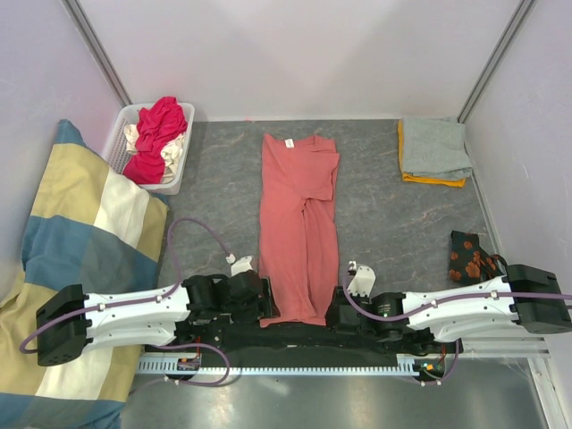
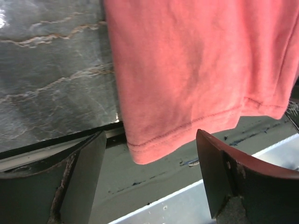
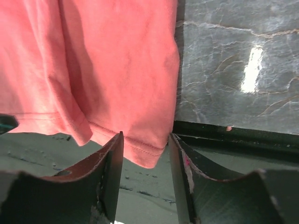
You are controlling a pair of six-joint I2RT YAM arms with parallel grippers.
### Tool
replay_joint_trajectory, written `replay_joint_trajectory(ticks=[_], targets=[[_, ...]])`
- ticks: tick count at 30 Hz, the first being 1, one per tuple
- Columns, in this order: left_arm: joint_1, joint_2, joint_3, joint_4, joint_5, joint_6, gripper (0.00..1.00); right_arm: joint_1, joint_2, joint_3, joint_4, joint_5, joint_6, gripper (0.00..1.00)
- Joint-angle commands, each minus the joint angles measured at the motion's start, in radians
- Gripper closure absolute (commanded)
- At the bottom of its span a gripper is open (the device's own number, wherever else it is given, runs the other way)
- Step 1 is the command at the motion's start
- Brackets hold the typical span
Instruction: Fold and stack the t-shirts
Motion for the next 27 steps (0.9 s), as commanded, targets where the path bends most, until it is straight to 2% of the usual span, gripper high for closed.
replay_joint_trajectory(ticks=[1, 8, 11, 16, 19, 20, 27], targets=[[-0.011, -0.014, -0.014, -0.01, -0.055, -0.059, 0.17, 0.023, -0.036, -0.005, -0.017, 0.056, 0.079, 0.5], [-0.011, -0.007, -0.015, 0.023, -0.065, -0.068, 0.27, 0.029, -0.055, -0.028, -0.018, 0.061, 0.097, 0.53], [-0.012, -0.002, -0.008, 0.029, -0.059, -0.061, 0.38, 0.029, -0.049, -0.027, -0.018, 0.059, 0.092, 0.53], [-0.015, -0.016, -0.017, 0.032, -0.049, -0.064, 0.65, 0.031, -0.032, -0.031, -0.003, 0.049, 0.091, 0.57], [-0.015, -0.042, -0.029, 0.03, -0.046, -0.073, 0.86, 0.032, -0.027, -0.044, 0.029, 0.041, 0.091, 0.78], [-0.015, -0.05, -0.032, 0.03, -0.045, -0.077, 0.96, 0.037, -0.03, -0.045, 0.032, 0.041, 0.088, 1.0], [-0.021, -0.169, 0.003, -0.039, -0.014, -0.07, 0.98, 0.064, -0.052, 0.03, -0.053, 0.053, 0.071, 1.0]])
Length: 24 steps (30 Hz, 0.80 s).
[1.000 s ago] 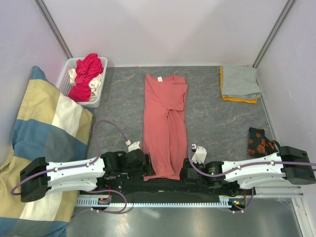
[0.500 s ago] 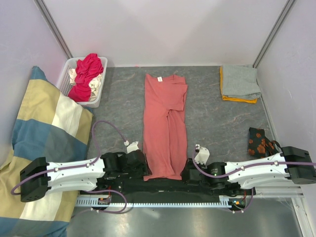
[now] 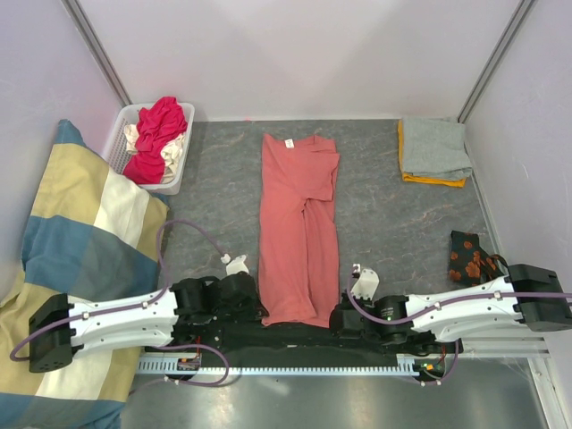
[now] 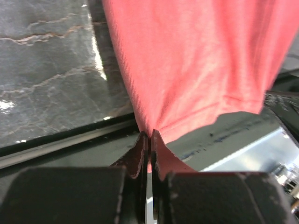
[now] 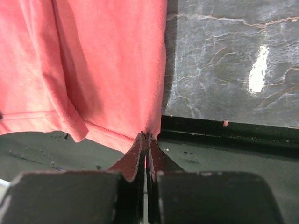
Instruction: Fold and stack the t-shirts
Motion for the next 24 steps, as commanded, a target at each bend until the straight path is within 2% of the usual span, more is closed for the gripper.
replay_joint_trajectory(ticks=[1, 6, 18, 24], targets=[[-0.011, -0.076, 0.041, -0.065, 0.011, -0.029, 0.98, 0.037, -0.031, 0.093, -0.095, 0.033, -0.007, 1.0], [-0.012, -0.125, 0.084, -0.138, -0.003, -0.022, 0.98, 0.06, -0.048, 0.147, -0.207, 0.05, 0.004, 1.0], [-0.014, -0.233, 0.097, -0.262, -0.026, -0.058, 0.98, 0.118, -0.123, 0.156, -0.349, 0.076, 0.1, 1.0], [-0.014, -0.236, 0.113, -0.273, -0.041, -0.06, 0.98, 0.121, -0.111, 0.194, -0.359, 0.101, 0.09, 1.0]])
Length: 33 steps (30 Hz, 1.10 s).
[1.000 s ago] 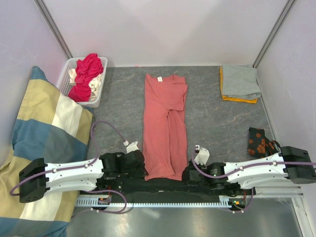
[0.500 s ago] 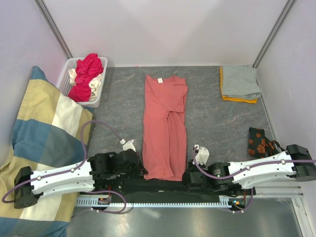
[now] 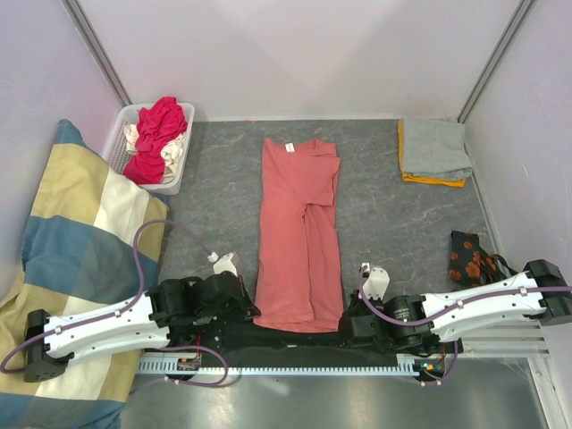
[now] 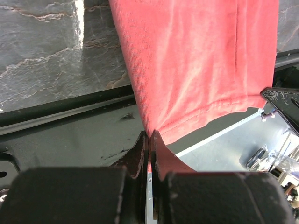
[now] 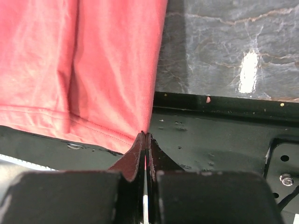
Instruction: Fold and stack the t-shirts
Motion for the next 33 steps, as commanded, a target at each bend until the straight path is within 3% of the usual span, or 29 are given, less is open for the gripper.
replay_joint_trajectory(ticks=[1, 6, 13, 19, 25, 28, 33], targets=[[-0.007, 0.01, 0.059, -0.029, -0.043, -0.041, 0.98, 0.011, 0.008, 0.078, -0.049, 0.068, 0.009, 1.0], [-0.007, 0.07, 0.132, -0.023, -0.102, -0.002, 0.98, 0.009, 0.028, 0.185, -0.107, 0.175, -0.016, 1.0], [0.002, 0.173, 0.287, -0.012, -0.313, 0.087, 0.98, -0.037, -0.046, 0.265, -0.17, 0.416, -0.023, 1.0], [0.105, 0.282, 0.381, 0.087, -0.384, 0.244, 0.98, -0.196, -0.026, 0.325, -0.138, 0.5, -0.259, 1.0], [0.321, 0.42, 0.425, 0.259, -0.283, 0.41, 0.98, -0.386, 0.057, 0.343, 0.095, 0.47, -0.656, 1.0], [0.376, 0.467, 0.453, 0.302, -0.252, 0.466, 0.98, -0.48, 0.081, 0.325, 0.286, 0.401, -0.814, 1.0], [0.43, 0.55, 0.487, 0.351, -0.192, 0.525, 0.98, -0.626, 0.156, 0.296, 0.458, 0.277, -0.961, 1.0]])
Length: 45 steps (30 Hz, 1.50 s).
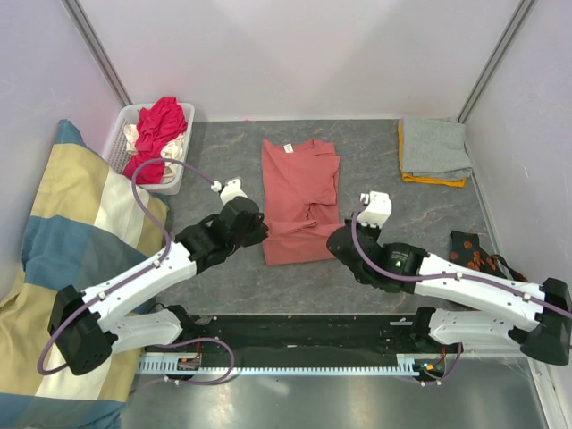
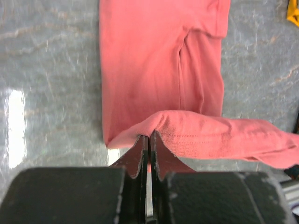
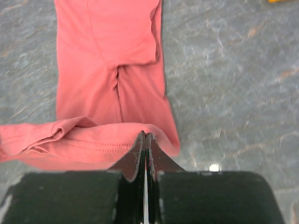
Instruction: Fold and stack the t-shirts
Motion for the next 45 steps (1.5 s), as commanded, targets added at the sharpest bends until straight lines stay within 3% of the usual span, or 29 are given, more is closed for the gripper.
replay_joint_trajectory(ticks=[1, 13, 30, 38, 41, 42, 43, 45], targets=[[0.046, 0.057, 0.063, 0.113, 0.048, 0.124, 0.98, -0.093, 0.073, -0.014, 0.259, -0.122, -0.237, 1.0], [0.11, 0.232, 0.087, 0.199, 0.118, 0.159, 0.98, -0.272, 0.302, -0.015, 0.52, -0.322, -0.378, 1.0], [0.214, 0.538, 0.201, 0.298, 0.208, 0.217, 0.98, -0.51, 0.569, 0.071, 0.664, -0.497, -0.452, 1.0], [0.256, 0.597, 0.264, 0.296, 0.237, 0.248, 0.98, -0.575, 0.627, 0.123, 0.679, -0.545, -0.47, 1.0], [0.271, 0.606, 0.275, 0.298, 0.245, 0.256, 0.95, -0.593, 0.642, 0.138, 0.683, -0.558, -0.473, 0.92], [0.276, 0.609, 0.281, 0.298, 0.246, 0.259, 0.93, -0.596, 0.649, 0.143, 0.686, -0.566, -0.475, 0.76], [0.28, 0.614, 0.285, 0.295, 0.248, 0.266, 0.86, -0.604, 0.649, 0.147, 0.686, -0.566, -0.478, 0.68], [0.303, 0.614, 0.301, 0.273, 0.236, 0.276, 0.58, -0.621, 0.636, 0.154, 0.684, -0.552, -0.489, 0.49]])
